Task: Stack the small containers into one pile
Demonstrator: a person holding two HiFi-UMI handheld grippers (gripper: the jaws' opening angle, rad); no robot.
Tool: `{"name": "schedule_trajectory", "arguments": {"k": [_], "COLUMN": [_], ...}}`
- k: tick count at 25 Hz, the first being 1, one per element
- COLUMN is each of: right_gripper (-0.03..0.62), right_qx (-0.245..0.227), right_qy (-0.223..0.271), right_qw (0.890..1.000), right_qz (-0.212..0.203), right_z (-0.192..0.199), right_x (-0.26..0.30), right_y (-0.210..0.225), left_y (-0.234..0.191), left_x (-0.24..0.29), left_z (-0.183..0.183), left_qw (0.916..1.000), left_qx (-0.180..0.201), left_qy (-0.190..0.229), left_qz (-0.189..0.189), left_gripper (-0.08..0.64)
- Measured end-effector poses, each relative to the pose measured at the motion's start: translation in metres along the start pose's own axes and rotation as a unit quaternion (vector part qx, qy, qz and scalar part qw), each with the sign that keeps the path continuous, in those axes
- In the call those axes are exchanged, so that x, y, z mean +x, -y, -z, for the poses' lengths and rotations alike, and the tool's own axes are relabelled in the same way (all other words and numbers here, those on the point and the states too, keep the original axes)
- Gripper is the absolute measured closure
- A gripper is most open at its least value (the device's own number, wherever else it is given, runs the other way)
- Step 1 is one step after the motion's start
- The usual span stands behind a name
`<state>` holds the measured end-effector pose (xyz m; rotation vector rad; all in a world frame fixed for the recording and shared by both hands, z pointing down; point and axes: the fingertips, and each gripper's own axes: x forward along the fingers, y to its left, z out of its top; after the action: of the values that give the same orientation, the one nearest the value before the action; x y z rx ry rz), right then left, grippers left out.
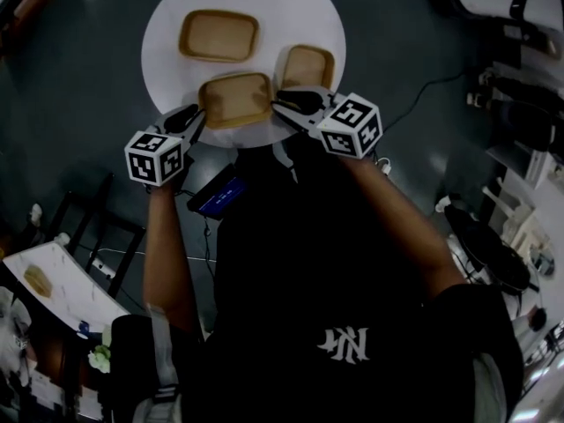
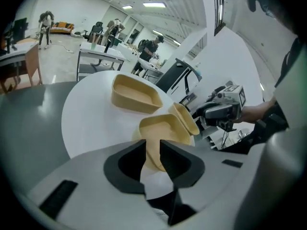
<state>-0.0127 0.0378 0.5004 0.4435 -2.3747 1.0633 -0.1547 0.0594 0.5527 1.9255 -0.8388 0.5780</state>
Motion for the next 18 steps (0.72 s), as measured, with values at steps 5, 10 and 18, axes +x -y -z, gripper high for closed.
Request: {"name": "schedule_trajectory", "arguments": {"k": [5, 10, 18], "right_gripper": [0.489, 0.462, 0.456], "right_qx": [0.015, 0.026, 0.032], "right_qy": [-0.022, -0.031, -0.042], "right_qw": [0.999, 0.998, 0.997], "right_qz": [0.030, 0.051, 0.064], "right_z": [0.016, 0.021, 0.023], "right_x": [0.002, 0.004, 0.008], "right_y": [0.005, 0.017, 0.021], "left_y": [-0.009, -0.011, -0.008], "left_x": [0.005, 0.018, 0.018], "left_z": [0.005, 0.005, 0.010], "left_qw": [0.9993, 0.9983, 0.9976], "left_qx": [-0.031, -0.049, -0.059], "left_qy": [-0.016, -0.032, -0.036], "left_qz": [-0.012, -0.006, 0.006], "left_gripper": [0.476, 0.477, 0.506]}}
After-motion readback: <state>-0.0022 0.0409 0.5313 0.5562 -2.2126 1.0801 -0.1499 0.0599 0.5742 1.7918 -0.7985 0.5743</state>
